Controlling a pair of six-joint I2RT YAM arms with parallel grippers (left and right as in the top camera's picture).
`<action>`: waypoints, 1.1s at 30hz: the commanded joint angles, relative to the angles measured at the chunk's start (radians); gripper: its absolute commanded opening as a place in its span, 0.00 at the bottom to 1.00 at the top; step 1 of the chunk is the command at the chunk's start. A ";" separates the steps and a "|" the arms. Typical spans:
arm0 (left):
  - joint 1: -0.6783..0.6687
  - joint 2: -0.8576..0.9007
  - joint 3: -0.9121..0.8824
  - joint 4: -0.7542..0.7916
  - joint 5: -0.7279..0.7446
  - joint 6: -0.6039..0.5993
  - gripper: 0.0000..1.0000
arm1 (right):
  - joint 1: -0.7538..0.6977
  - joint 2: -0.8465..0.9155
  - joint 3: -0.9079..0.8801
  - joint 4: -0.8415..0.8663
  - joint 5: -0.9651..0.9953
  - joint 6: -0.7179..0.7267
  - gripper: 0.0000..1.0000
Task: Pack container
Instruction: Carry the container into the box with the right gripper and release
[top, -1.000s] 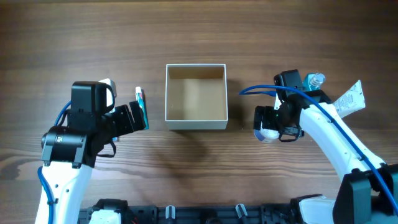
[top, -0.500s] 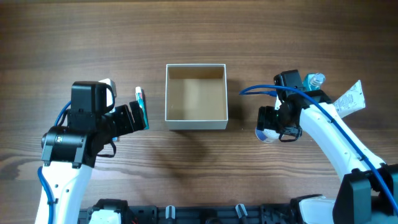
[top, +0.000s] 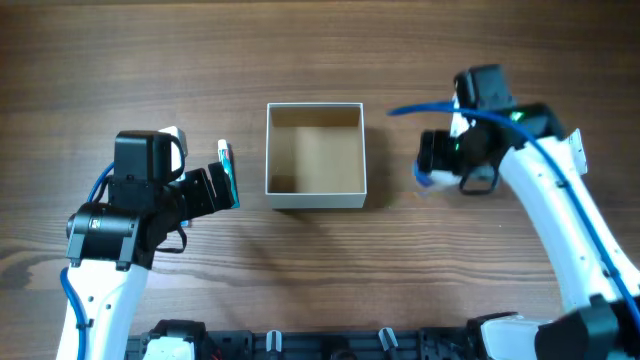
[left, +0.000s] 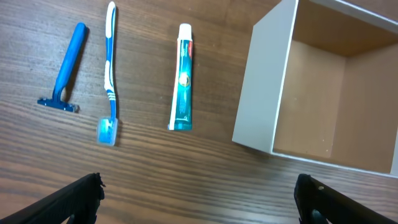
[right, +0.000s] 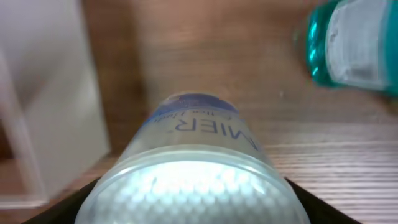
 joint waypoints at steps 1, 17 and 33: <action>-0.003 0.000 0.018 -0.001 -0.004 -0.005 1.00 | 0.105 -0.016 0.283 -0.032 -0.010 -0.062 0.04; 0.212 0.000 0.043 -0.126 -0.071 -0.054 1.00 | 0.523 0.422 0.483 0.213 0.140 -0.011 0.04; 0.212 0.000 0.043 -0.126 -0.071 -0.054 1.00 | 0.518 0.616 0.483 0.397 0.105 -0.035 0.49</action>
